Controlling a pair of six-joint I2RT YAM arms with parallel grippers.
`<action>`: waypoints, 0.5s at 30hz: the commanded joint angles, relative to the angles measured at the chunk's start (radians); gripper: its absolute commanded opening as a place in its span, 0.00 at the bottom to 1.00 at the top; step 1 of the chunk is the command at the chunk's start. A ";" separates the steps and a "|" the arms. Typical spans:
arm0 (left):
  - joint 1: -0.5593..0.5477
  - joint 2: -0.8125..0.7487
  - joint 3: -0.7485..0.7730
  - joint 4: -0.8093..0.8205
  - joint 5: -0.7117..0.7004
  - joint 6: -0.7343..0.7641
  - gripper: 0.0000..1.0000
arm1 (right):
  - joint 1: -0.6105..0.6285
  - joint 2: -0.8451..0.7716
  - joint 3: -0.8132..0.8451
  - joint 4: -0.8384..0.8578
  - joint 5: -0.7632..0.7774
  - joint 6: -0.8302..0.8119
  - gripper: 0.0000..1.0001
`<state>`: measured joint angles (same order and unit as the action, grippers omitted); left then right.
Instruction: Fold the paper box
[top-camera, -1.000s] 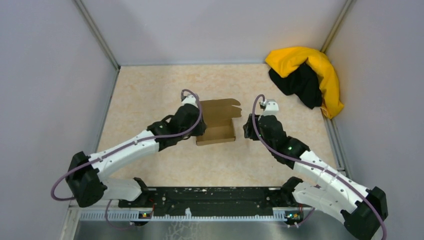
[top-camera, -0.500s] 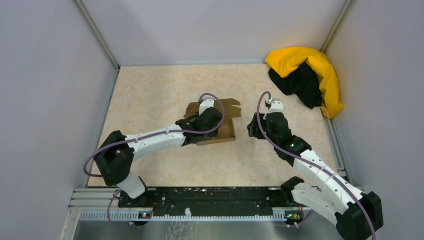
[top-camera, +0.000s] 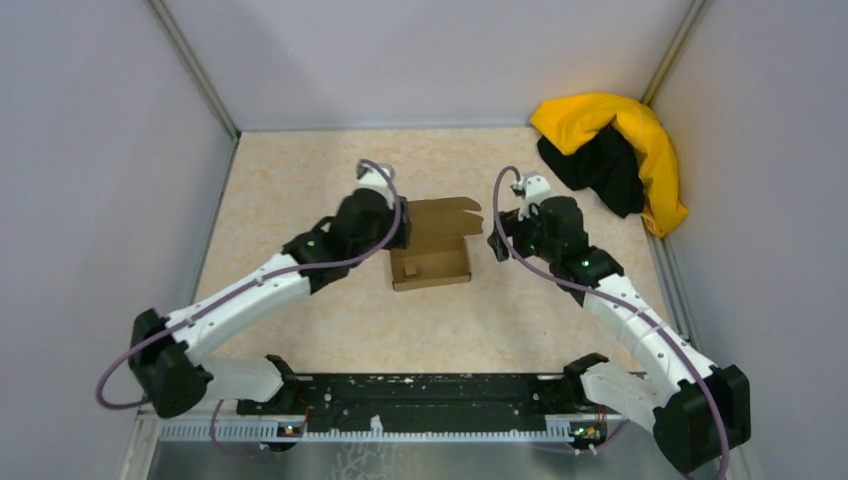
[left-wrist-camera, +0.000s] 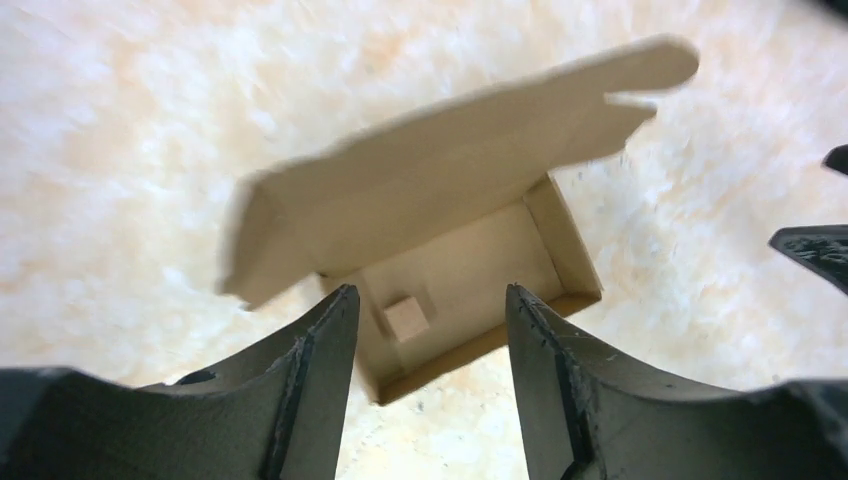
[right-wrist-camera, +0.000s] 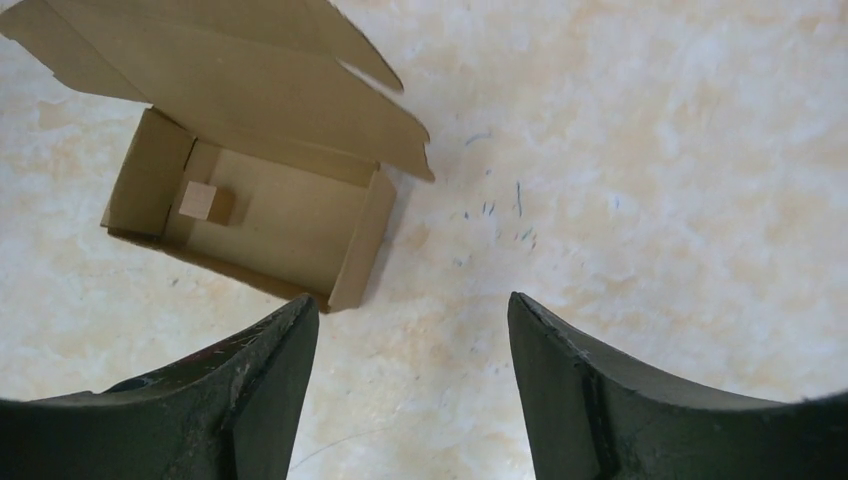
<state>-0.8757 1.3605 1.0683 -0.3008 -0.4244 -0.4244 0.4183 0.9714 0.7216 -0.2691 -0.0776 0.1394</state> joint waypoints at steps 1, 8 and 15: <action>0.159 -0.156 -0.055 -0.022 0.163 0.127 0.64 | -0.033 0.079 0.125 0.058 -0.141 -0.261 0.70; 0.293 -0.044 0.050 -0.116 0.344 0.252 0.70 | -0.098 0.286 0.315 -0.058 -0.283 -0.448 0.71; 0.331 0.014 0.131 -0.189 0.419 0.392 0.70 | -0.134 0.409 0.390 -0.060 -0.416 -0.497 0.69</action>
<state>-0.5743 1.3998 1.1355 -0.4362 -0.0856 -0.1432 0.2916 1.3312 1.0374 -0.3237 -0.3744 -0.2829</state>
